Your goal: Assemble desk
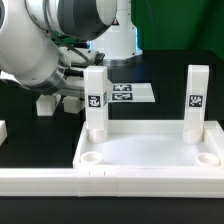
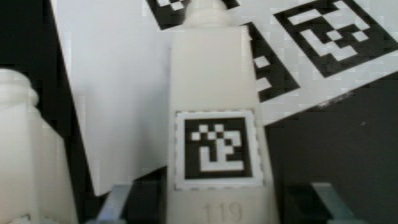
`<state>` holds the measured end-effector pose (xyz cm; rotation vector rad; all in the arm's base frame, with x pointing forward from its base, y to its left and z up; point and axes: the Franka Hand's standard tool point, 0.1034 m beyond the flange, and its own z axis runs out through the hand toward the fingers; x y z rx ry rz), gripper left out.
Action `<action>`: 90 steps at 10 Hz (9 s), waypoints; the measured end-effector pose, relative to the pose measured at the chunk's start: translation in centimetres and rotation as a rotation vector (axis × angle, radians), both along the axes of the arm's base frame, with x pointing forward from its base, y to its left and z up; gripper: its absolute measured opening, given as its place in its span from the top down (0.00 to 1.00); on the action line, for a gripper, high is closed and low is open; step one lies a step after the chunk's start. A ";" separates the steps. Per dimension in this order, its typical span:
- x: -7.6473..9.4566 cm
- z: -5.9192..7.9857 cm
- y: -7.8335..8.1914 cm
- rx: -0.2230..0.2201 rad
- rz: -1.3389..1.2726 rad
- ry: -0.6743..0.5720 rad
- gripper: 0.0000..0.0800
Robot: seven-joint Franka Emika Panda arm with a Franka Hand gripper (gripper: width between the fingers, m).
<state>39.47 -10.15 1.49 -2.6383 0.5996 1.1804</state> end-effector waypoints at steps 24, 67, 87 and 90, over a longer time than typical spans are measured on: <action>10.1 11.9 -1.7 -0.216 0.045 -0.666 0.64; 23.7 12.2 18.3 -0.401 0.243 -1.491 0.64; 24.9 10.3 20.1 -0.381 0.317 -1.484 0.64; 24.9 10.3 20.2 -0.381 0.318 -1.488 0.64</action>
Offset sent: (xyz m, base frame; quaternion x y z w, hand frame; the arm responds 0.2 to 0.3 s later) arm 0.0048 -0.0105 0.0019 -0.0020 -0.0007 -0.0059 1.0000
